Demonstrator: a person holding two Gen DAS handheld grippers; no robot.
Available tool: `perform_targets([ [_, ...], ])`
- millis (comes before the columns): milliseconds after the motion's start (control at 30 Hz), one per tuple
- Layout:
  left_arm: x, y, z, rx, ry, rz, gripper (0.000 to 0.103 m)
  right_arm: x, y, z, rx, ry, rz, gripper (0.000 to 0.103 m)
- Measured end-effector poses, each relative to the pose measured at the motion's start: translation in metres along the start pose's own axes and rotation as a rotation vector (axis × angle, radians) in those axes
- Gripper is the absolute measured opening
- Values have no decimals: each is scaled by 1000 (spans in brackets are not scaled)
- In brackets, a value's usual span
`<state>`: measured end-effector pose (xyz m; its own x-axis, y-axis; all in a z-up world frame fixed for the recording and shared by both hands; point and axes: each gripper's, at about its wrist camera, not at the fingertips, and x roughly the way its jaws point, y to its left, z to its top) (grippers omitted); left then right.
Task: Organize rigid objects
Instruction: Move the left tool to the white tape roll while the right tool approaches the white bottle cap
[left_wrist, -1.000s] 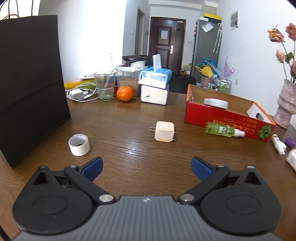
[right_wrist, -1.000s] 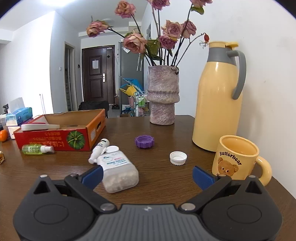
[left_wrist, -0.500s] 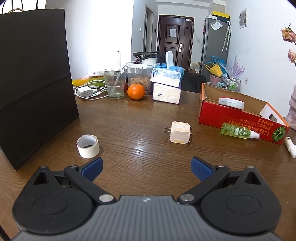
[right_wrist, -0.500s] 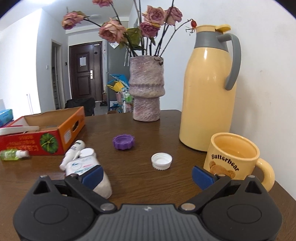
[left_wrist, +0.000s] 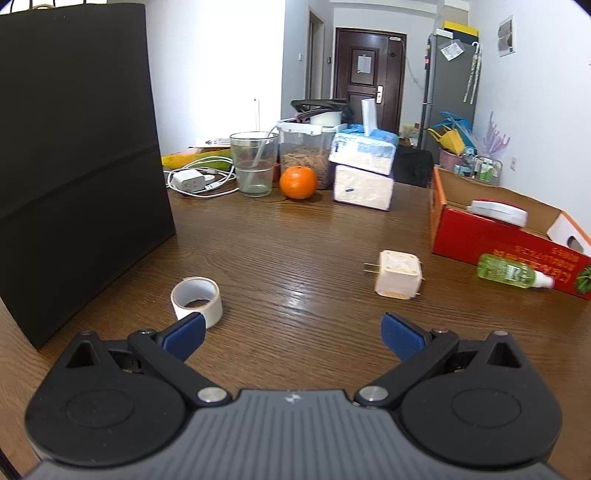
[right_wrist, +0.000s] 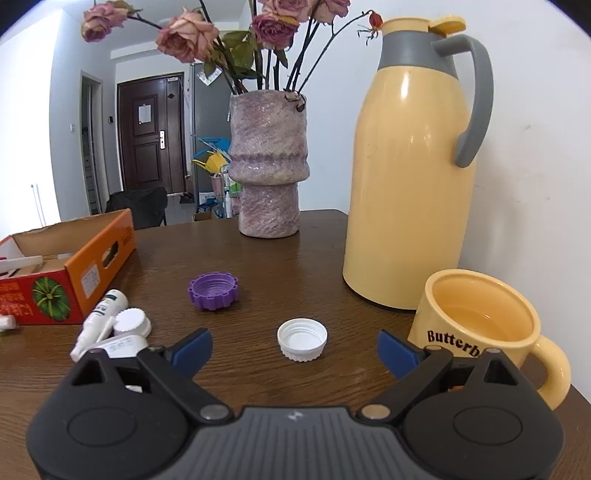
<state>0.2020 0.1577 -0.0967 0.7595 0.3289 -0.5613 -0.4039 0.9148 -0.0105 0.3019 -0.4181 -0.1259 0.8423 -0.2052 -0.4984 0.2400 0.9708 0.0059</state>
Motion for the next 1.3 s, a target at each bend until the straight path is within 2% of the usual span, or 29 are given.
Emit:
perform_targets([
  [400,32,21,4,-35,27,52,103,30,0,8,-6,43,-18,87],
  [800,60,52,7,-94,69,140,103,53,-1,7,-3,88,-46,80],
  [967,70,57,8,-101,80,164,103,62,-2,7,4,105,-53,74],
  [1300,83,59,12,-93,89,202,100,71,-2,8,7,119,-56,70],
])
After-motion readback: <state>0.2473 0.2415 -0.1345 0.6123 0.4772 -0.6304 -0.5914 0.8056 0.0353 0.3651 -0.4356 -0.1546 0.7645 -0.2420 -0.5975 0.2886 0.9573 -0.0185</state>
